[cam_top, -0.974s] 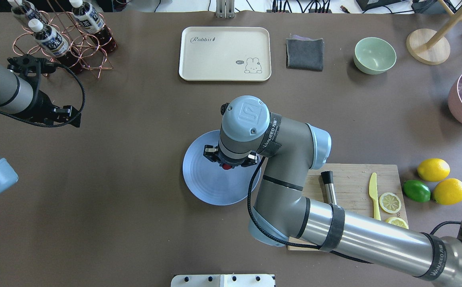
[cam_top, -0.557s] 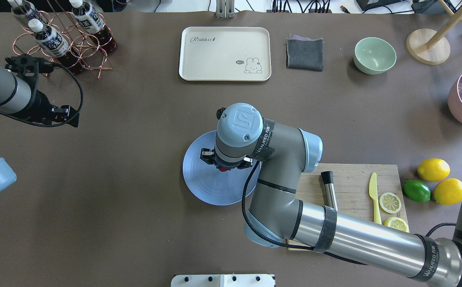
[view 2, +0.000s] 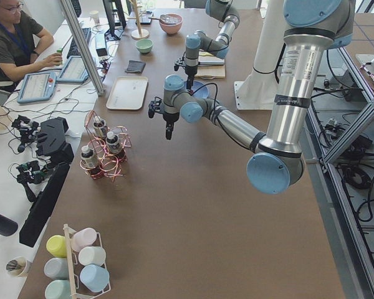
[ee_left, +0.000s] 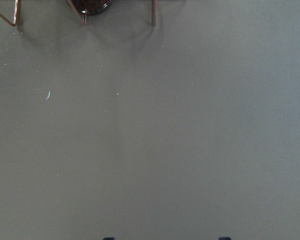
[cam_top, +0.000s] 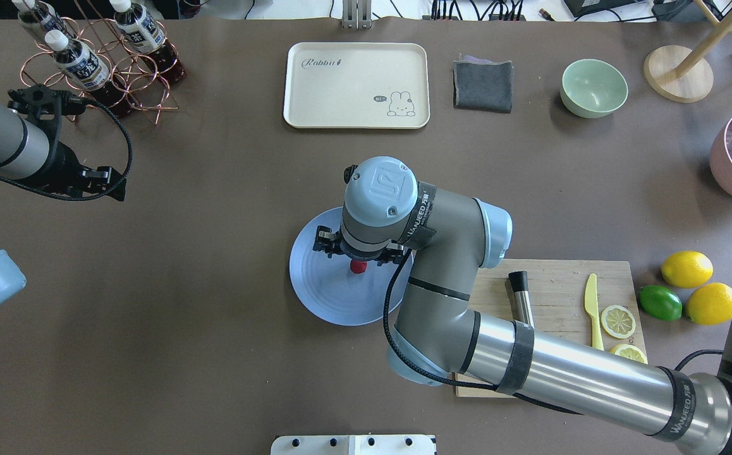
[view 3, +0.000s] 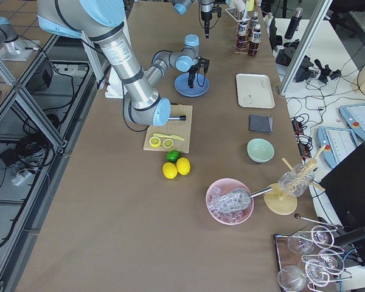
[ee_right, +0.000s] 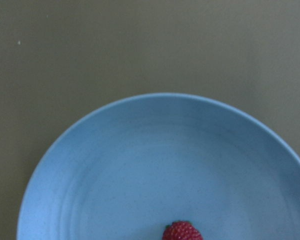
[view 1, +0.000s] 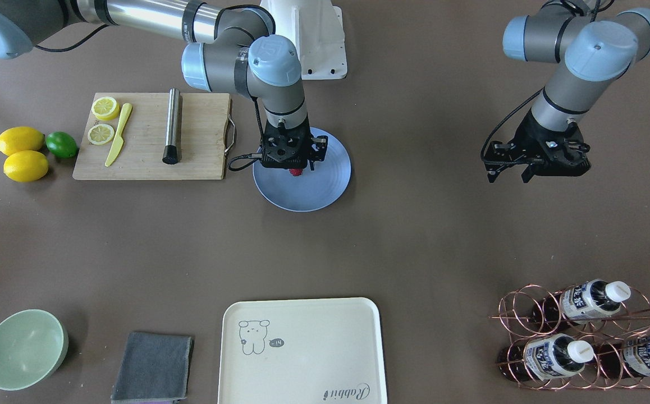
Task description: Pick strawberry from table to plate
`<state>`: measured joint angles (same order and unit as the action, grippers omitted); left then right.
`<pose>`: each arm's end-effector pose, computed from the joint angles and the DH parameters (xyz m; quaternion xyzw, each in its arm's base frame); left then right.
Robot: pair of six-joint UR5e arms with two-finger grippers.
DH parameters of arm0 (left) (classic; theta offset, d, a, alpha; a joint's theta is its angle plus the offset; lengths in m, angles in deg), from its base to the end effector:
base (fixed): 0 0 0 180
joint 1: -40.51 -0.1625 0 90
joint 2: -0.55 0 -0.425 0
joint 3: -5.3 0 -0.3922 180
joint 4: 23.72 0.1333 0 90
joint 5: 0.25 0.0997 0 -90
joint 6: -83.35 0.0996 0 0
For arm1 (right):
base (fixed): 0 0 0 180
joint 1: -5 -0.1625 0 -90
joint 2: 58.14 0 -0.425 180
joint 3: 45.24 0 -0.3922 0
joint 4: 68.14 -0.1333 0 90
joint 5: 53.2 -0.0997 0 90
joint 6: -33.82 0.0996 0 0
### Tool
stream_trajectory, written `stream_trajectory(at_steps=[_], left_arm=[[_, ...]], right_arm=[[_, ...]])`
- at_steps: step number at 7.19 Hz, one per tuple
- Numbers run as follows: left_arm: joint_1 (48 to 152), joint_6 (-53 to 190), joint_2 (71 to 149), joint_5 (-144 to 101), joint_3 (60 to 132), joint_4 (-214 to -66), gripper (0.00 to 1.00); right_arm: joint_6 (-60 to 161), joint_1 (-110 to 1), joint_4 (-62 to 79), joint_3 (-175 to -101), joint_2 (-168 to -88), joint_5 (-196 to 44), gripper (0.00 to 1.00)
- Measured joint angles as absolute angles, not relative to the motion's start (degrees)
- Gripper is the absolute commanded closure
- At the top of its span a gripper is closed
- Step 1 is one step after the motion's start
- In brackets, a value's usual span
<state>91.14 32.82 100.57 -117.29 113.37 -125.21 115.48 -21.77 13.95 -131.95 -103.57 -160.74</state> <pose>0.2829 -0.4836 0.4012 0.0776 0.3883 -0.0102 0.9182 -0.6053 -0.4210 0.1931 -0.0081 -0.4340 0.0813 0.8972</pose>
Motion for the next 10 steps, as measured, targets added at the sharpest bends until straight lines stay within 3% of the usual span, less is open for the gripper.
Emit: stream_trajectory(at_steps=[2,5,8,9,10], left_arm=[[93.5,32.9,100.3,-119.6,114.4,-124.8,0.25],[99.4,37.5,95.2,-123.4,119.4,-123.3,0.25],[109.0,54.6,90.2,-129.4,118.8,-120.9,0.24],[112.6,60.9,88.8,-132.1,116.9,-120.7,0.04],[115.9,66.8,87.8,-135.2,114.5,-120.6,0.03]], right_arm=[[113.1,-30.0,16.9,-139.0,-109.1,-168.3,0.00],[87.5,-46.7,23.0,-150.1,-126.0,-177.5,0.00],[51.4,-65.8,23.8,-149.1,-143.4,-183.0,0.00],[40.7,-72.4,23.8,-145.7,-146.8,-185.2,0.00],[32.0,-77.4,23.6,-141.3,-148.4,-186.3,0.00]])
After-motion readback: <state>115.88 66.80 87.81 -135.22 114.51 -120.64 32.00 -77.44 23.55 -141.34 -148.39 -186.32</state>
